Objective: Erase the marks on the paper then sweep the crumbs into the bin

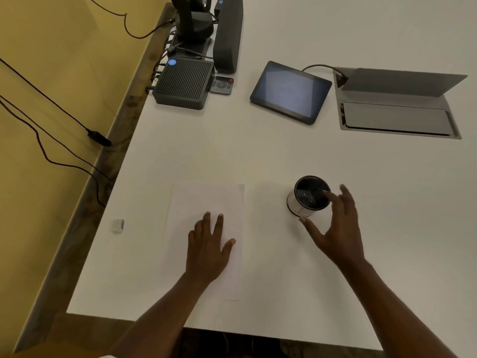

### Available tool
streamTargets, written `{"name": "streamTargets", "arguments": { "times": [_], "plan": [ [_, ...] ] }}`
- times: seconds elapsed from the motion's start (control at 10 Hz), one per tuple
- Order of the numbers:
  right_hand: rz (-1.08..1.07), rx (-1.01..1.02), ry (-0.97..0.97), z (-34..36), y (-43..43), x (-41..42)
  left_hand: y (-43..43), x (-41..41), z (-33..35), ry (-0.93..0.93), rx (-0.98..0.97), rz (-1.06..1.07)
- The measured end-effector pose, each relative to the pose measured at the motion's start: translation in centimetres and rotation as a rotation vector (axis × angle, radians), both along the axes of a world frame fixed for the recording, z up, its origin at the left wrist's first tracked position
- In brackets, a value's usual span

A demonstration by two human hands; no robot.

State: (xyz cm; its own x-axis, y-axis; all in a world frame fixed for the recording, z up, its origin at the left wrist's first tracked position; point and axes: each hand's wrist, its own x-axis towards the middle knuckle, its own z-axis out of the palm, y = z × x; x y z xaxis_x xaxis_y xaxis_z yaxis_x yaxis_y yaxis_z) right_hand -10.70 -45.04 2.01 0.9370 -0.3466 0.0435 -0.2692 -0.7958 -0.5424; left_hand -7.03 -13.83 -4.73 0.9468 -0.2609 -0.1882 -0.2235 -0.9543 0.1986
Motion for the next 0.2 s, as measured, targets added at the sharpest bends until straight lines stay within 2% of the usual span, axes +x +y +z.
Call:
{"name": "streamTargets", "arguments": {
  "times": [0.1,0.2],
  "plan": [
    [0.022,-0.111,-0.14,0.5,3.7,-1.5,1.4,0.7,0.7,-0.085,-0.069,-0.017],
    [0.293,-0.062,-0.054,-1.7,11.3,-2.4,3.7,1.2,0.6,-0.142,-0.107,-0.098]
  ]
}}
